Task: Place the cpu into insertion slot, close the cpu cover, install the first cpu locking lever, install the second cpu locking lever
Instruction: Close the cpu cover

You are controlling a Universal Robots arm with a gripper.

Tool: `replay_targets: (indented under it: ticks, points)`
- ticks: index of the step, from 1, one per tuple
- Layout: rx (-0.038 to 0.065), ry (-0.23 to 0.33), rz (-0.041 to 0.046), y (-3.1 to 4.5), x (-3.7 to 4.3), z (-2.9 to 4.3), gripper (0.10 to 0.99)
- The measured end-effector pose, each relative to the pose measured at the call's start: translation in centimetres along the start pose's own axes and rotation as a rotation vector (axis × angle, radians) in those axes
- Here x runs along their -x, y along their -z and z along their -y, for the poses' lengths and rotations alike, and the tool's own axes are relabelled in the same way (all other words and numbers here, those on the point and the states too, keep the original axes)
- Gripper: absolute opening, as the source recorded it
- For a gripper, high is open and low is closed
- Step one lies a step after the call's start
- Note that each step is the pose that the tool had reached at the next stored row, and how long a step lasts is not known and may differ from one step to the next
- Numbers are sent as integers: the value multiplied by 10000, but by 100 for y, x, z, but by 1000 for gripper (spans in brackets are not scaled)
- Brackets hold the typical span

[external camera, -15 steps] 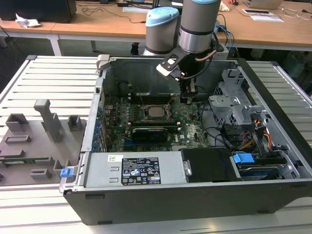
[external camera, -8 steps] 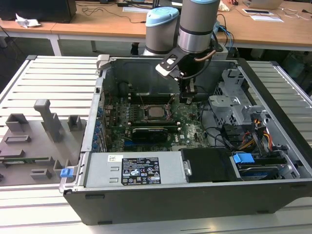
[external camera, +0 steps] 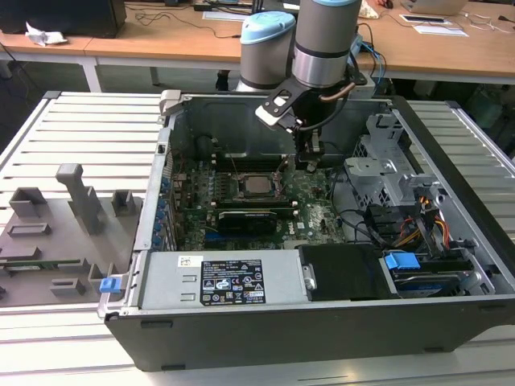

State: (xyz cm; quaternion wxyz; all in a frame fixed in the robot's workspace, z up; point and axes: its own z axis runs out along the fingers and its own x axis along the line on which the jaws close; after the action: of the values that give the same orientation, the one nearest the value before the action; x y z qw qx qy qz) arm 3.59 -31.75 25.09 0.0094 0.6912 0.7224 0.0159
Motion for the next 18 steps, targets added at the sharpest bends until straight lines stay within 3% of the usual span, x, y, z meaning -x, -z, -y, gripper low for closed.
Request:
replay_targets:
  ticks: [18]
  points:
    - [1, 1, 0, 1, -1, 33, 106]
